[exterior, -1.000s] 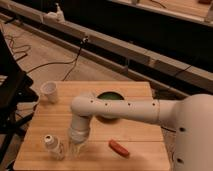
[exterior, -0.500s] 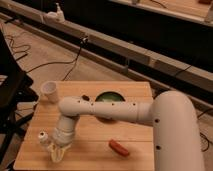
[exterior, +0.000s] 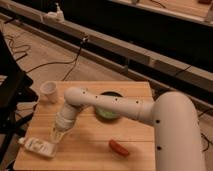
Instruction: Knock the bottle over
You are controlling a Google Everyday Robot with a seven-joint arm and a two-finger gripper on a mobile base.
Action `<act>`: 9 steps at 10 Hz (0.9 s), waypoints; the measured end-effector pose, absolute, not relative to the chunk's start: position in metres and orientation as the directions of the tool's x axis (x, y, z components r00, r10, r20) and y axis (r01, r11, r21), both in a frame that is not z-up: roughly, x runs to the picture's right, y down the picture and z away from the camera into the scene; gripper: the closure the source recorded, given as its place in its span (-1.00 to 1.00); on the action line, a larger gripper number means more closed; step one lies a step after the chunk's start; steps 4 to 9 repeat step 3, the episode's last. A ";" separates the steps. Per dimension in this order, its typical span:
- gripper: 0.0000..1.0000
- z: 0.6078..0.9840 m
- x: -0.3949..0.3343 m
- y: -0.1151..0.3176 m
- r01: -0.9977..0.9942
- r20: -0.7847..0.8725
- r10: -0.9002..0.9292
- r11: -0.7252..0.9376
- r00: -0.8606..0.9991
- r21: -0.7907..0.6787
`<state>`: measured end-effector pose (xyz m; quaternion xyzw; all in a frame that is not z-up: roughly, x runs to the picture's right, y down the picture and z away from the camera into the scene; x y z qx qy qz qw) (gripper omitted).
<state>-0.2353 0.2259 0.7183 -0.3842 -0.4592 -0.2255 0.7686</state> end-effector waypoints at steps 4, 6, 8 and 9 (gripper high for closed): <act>0.97 0.734 -0.217 0.203 0.640 0.850 -0.001 0.659 0.527 -0.396; 0.97 0.734 -0.217 0.203 0.640 0.850 -0.001 0.659 0.527 -0.396; 0.97 0.734 -0.217 0.203 0.640 0.850 -0.001 0.659 0.527 -0.396; 0.97 0.734 -0.217 0.203 0.640 0.850 -0.001 0.659 0.527 -0.396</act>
